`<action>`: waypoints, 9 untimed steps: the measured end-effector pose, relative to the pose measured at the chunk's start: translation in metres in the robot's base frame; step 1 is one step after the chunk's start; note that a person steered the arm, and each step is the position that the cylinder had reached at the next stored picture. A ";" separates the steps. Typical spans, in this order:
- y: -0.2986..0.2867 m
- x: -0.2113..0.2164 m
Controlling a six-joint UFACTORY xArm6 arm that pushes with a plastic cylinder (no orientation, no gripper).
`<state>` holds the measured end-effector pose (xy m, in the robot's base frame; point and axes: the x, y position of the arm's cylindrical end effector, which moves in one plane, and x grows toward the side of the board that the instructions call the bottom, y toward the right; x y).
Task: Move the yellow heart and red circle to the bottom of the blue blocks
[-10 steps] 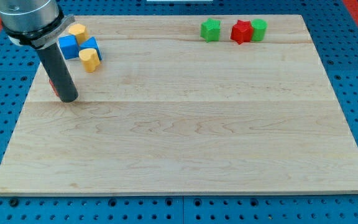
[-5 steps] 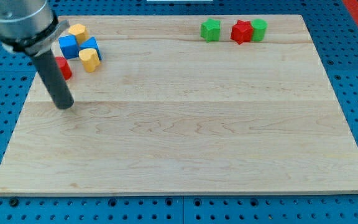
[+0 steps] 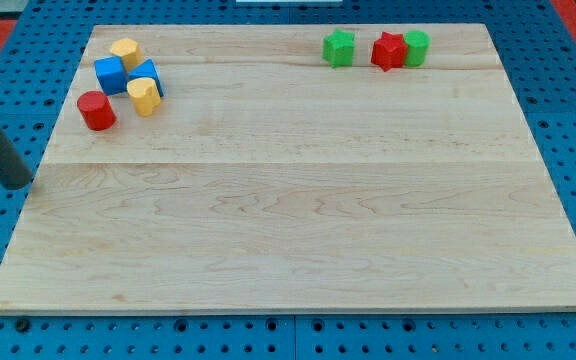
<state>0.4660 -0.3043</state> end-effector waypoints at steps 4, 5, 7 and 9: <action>0.063 -0.056; 0.081 -0.071; 0.022 -0.059; 0.064 -0.089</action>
<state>0.3767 -0.2404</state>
